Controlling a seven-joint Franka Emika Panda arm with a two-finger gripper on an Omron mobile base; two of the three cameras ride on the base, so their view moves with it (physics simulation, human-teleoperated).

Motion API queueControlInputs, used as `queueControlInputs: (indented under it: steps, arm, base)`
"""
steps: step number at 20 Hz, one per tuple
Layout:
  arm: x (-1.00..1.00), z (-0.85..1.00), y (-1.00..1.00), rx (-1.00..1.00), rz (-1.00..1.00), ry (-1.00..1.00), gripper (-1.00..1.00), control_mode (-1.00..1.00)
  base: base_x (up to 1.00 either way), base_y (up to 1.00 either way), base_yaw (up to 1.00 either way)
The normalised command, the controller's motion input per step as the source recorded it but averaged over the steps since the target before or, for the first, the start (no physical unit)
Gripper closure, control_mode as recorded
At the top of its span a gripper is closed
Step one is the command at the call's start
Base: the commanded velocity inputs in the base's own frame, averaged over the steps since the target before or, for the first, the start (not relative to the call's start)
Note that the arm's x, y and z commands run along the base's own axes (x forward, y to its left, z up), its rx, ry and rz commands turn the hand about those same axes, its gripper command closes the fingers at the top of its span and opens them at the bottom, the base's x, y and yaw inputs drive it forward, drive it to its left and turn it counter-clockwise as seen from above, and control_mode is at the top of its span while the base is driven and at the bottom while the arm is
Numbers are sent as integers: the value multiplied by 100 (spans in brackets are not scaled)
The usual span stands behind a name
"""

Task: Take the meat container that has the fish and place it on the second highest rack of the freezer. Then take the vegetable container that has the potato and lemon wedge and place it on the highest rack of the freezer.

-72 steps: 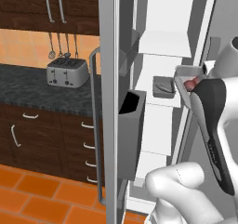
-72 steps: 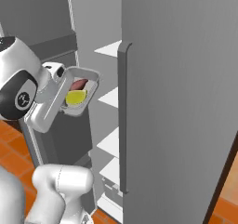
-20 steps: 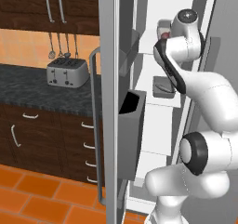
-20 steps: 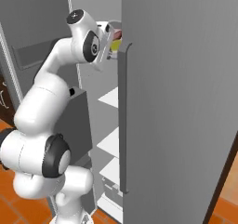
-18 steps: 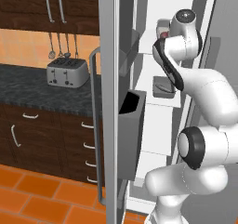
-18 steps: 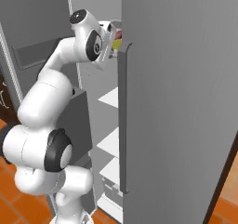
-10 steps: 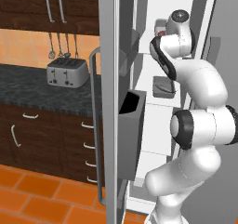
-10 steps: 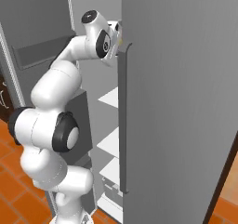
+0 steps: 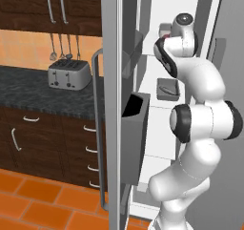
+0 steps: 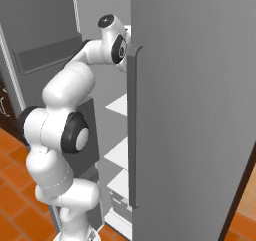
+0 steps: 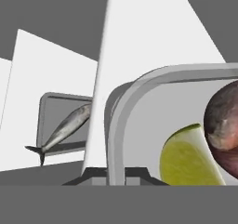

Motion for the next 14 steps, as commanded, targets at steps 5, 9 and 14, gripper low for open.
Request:
queueControlInputs:
  steps: [5,9,14]
  arm:
    - [31,-22,-14,0,0,0,100,-100]
    - [51,-22,-11,0,0,-2,100,-100]
    - [39,-13,-3,0,0,-2,100,-100]
  base:
    - [0,0,0]
    - [0,0,0]
    - [0,0,0]
